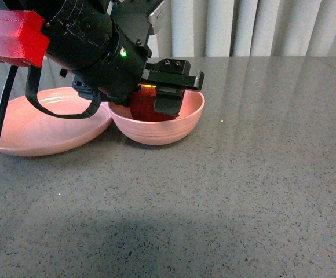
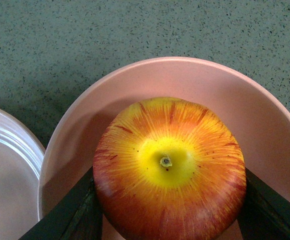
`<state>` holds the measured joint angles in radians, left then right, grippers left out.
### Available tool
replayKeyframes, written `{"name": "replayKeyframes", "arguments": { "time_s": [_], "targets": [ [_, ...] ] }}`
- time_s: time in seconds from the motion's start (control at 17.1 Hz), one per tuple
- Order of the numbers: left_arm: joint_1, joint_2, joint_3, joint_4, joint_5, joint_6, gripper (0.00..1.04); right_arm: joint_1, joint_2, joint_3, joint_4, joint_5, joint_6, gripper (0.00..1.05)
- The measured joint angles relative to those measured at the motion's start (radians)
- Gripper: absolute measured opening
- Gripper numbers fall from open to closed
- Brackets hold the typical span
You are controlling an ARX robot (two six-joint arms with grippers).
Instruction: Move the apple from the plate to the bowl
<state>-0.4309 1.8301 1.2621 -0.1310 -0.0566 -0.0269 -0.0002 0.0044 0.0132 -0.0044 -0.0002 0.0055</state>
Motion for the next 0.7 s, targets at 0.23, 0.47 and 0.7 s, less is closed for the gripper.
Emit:
{"name": "replayKeyframes", "arguments": {
  "time_s": [0.23,0.47,0.7],
  "targets": [
    [0.000,0.000,0.013,0.000,0.012,-0.005,0.98,0.000,0.000,0.000,0.000,0.000,0.000,0.98],
    [0.000,-0.001,0.021,0.004,0.023,-0.019,0.98,0.000,0.000,0.000,0.000,0.000,0.000,0.98],
    [0.007,-0.096,0.021,0.104,0.018,-0.031,0.98,0.000,0.000,0.000,0.000,0.000,0.000,0.98]
  ]
}}
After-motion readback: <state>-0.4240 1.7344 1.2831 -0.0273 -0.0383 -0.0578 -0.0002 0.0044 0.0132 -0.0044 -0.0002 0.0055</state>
